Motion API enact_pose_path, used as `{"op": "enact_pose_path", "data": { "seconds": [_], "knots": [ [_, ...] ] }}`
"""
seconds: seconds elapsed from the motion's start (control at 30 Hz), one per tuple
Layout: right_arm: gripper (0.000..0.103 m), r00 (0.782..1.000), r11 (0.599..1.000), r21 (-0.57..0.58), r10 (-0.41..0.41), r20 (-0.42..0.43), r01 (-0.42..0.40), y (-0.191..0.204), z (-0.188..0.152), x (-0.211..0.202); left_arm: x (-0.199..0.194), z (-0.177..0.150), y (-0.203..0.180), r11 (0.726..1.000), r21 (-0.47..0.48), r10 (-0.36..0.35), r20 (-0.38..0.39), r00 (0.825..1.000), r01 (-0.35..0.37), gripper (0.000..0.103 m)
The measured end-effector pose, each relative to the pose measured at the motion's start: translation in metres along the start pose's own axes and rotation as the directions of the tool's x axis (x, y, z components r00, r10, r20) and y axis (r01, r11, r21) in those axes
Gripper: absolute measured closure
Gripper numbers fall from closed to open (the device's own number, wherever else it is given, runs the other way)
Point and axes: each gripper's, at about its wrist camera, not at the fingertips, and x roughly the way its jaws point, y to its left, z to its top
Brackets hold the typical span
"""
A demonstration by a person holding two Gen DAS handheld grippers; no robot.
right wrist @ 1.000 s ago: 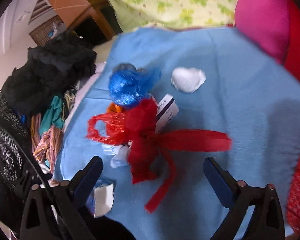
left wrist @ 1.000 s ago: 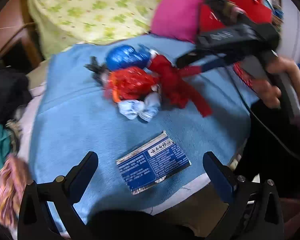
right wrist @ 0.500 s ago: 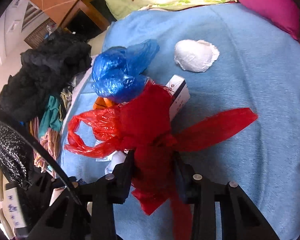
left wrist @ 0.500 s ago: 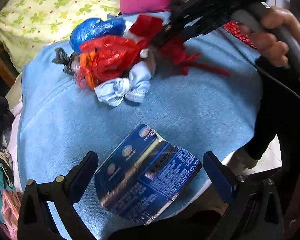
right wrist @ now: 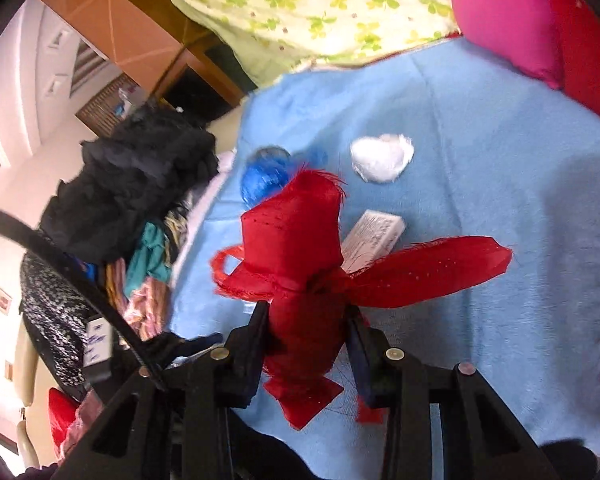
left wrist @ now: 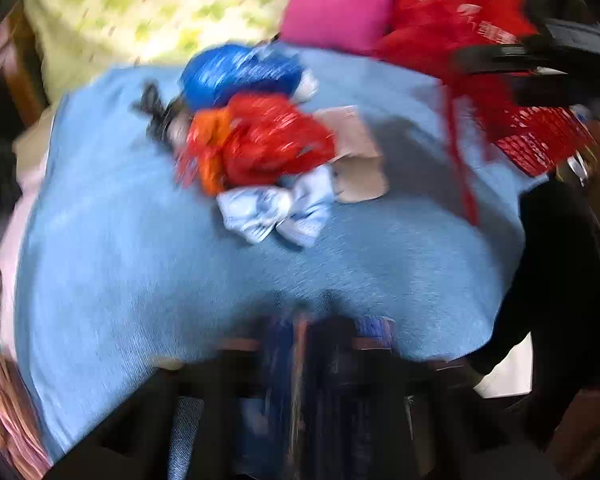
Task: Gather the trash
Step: 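Close the left tool on the blue medicine box while the right tool grasps the red bag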
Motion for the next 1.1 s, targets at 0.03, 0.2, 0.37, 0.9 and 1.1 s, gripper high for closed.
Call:
{"op": "enact_pose_path", "data": {
  "seconds": [0.03, 0.2, 0.37, 0.9, 1.1],
  "knots": [
    [0.064, 1.000, 1.000, -0.004, 0.002, 0.011, -0.002, -0.002, -0.001, -0.008, 0.004, 0.000, 0.003, 1.000, -0.025, 0.004, -0.007, 1.000, -0.004, 0.094],
    [0.064, 0.998, 0.999, -0.040, -0.005, 0.057, 0.008, 0.003, -0.007, -0.040, 0.002, -0.010, 0.014, 0.996, -0.079, 0.039, -0.019, 0.999, -0.040, 0.094],
    [0.064, 0.995, 0.996, -0.070, -0.044, 0.090, 0.051, 0.004, -0.014, -0.055, -0.015, -0.020, 0.020, 0.993, -0.096, 0.066, 0.023, 0.998, -0.063, 0.092],
    [0.064, 0.995, 0.993, -0.104, -0.050, 0.085, 0.059, 0.009, -0.022, -0.050, -0.013, -0.059, -0.029, 0.999, -0.044, -0.036, -0.149, 0.988, 0.030, 0.015],
    [0.064, 0.992, 0.988, -0.128, -0.071, 0.109, 0.085, 0.010, -0.024, -0.063, 0.012, -0.053, -0.005, 0.983, -0.178, -0.069, -0.198, 0.978, 0.034, 0.039]
  ]
}}
